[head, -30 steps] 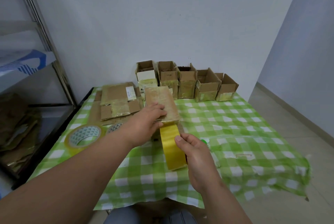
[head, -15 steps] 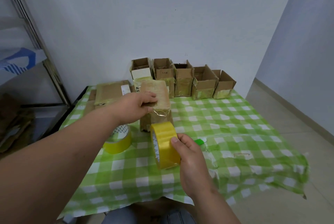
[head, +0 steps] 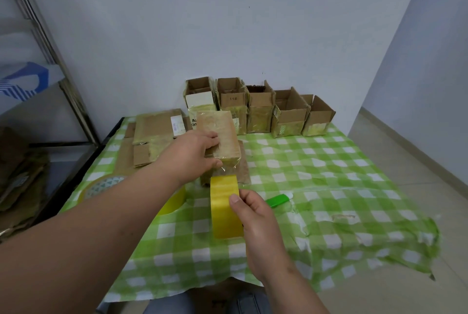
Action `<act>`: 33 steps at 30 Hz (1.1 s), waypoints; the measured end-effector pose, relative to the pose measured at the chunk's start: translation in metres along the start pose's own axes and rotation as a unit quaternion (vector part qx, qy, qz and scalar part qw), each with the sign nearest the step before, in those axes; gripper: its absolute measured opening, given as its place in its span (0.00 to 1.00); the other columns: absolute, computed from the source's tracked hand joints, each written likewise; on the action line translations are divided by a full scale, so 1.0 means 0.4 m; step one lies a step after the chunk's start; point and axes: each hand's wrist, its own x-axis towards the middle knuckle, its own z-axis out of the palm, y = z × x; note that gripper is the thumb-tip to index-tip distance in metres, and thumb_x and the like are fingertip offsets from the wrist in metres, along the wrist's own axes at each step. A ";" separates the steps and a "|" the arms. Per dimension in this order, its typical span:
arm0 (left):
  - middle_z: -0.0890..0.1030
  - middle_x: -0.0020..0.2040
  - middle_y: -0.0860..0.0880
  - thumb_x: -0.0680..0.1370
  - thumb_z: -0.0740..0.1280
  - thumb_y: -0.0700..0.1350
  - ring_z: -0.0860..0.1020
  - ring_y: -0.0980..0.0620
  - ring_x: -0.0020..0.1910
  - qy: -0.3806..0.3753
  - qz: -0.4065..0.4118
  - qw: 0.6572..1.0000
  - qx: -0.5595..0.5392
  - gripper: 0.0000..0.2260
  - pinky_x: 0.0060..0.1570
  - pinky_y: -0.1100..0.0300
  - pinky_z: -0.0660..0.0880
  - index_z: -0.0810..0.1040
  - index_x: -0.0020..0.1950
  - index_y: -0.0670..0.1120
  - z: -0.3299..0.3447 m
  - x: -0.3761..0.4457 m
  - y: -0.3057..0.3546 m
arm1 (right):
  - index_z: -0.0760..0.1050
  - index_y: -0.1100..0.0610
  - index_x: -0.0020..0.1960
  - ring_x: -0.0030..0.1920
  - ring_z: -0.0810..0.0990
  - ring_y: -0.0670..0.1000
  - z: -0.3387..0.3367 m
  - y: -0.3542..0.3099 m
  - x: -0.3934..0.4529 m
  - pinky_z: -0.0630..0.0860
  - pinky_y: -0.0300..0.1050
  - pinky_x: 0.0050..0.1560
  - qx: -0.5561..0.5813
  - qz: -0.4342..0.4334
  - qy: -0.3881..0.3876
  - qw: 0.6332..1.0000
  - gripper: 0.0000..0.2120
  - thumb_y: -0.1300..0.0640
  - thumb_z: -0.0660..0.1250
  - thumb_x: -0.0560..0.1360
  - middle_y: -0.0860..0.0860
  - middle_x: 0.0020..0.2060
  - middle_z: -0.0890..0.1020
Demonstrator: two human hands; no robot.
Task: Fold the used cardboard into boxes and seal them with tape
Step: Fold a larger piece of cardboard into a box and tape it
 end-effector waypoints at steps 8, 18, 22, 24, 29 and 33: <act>0.74 0.68 0.56 0.70 0.78 0.42 0.75 0.52 0.63 0.071 -0.068 0.968 -0.232 0.20 0.64 0.49 0.74 0.74 0.57 0.50 0.040 -0.039 -0.033 | 0.82 0.53 0.51 0.44 0.81 0.49 -0.020 -0.003 0.000 0.77 0.44 0.45 0.018 0.016 -0.012 1.000 0.11 0.53 0.68 0.70 0.54 0.45 0.85; 0.75 0.33 0.51 0.73 0.75 0.51 0.71 0.52 0.31 0.140 -0.240 0.933 -0.228 0.16 0.31 0.57 0.64 0.68 0.38 0.47 0.056 -0.092 0.027 | 0.81 0.55 0.42 0.41 0.79 0.48 -0.048 -0.011 -0.001 0.75 0.42 0.44 0.007 0.013 -0.056 0.998 0.06 0.52 0.69 0.71 0.51 0.38 0.82; 0.83 0.35 0.47 0.75 0.74 0.51 0.82 0.50 0.35 0.156 -0.266 0.879 -0.363 0.13 0.35 0.57 0.73 0.73 0.40 0.45 0.064 -0.117 0.038 | 0.81 0.57 0.42 0.42 0.78 0.48 -0.058 -0.011 -0.004 0.75 0.40 0.45 -0.001 0.014 -0.067 0.998 0.06 0.55 0.70 0.75 0.51 0.39 0.81; 0.84 0.40 0.46 0.75 0.73 0.50 0.83 0.52 0.35 0.151 -0.261 0.855 -0.422 0.11 0.37 0.57 0.75 0.74 0.42 0.46 0.068 -0.124 0.044 | 0.82 0.57 0.44 0.42 0.79 0.48 -0.063 -0.016 -0.004 0.76 0.40 0.45 -0.009 0.017 -0.075 0.997 0.09 0.52 0.70 0.71 0.52 0.40 0.83; 0.84 0.46 0.44 0.73 0.75 0.53 0.83 0.51 0.39 0.089 -0.257 0.830 -0.487 0.13 0.42 0.53 0.77 0.74 0.52 0.54 0.072 -0.155 0.057 | 0.82 0.60 0.49 0.45 0.83 0.50 -0.078 -0.021 0.000 0.78 0.43 0.49 -0.048 0.014 -0.093 0.994 0.07 0.58 0.73 0.73 0.53 0.43 0.85; 0.84 0.48 0.45 0.72 0.76 0.49 0.83 0.48 0.42 0.035 -0.273 0.786 -0.553 0.20 0.43 0.51 0.78 0.72 0.59 0.54 0.077 -0.168 0.062 | 0.83 0.58 0.54 0.53 0.84 0.55 -0.094 -0.025 0.000 0.79 0.48 0.56 -0.086 0.020 -0.123 0.988 0.10 0.59 0.72 0.73 0.55 0.49 0.86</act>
